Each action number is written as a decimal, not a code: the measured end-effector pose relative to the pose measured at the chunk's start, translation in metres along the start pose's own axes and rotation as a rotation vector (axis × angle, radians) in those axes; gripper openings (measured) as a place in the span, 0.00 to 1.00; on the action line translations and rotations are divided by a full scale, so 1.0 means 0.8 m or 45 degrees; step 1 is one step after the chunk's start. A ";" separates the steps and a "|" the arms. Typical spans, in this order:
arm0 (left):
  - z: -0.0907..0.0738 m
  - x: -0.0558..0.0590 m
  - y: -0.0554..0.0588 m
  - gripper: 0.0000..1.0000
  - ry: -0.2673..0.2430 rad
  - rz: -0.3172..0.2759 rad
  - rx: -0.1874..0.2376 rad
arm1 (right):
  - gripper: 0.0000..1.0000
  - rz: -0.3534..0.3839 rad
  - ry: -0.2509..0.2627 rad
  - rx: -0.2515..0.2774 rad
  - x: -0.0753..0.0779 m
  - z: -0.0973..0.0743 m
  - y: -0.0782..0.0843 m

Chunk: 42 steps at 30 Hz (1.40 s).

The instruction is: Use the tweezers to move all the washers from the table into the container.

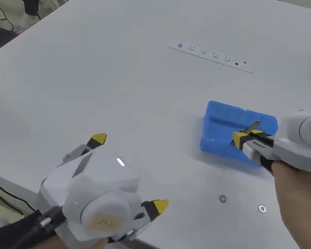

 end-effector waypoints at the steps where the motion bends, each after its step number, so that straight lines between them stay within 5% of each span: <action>1: 0.000 0.000 0.000 0.98 -0.004 0.001 0.001 | 0.04 -0.003 -0.002 -0.002 -0.001 0.001 0.001; 18: 0.000 0.001 -0.001 0.97 0.001 0.006 -0.002 | 0.04 0.001 -0.001 -0.032 -0.003 0.002 0.008; 34: -0.001 0.000 -0.001 0.97 -0.002 0.007 0.006 | 0.04 -0.016 0.048 0.078 -0.004 -0.058 -0.022; 42: 0.000 0.001 0.000 0.97 0.003 0.020 -0.004 | 0.04 -0.003 0.023 0.073 -0.015 -0.074 -0.015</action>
Point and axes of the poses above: the centre of the closed fingertips' face, and the gripper's own axes: z roughly forward along the fingers, x roughly to its right, y roughly out of its underside, the point moved 6 cm from there along -z, roughly backward along the fingers, and after that the axes turned 13 degrees about -z, right-handed, at the moved point
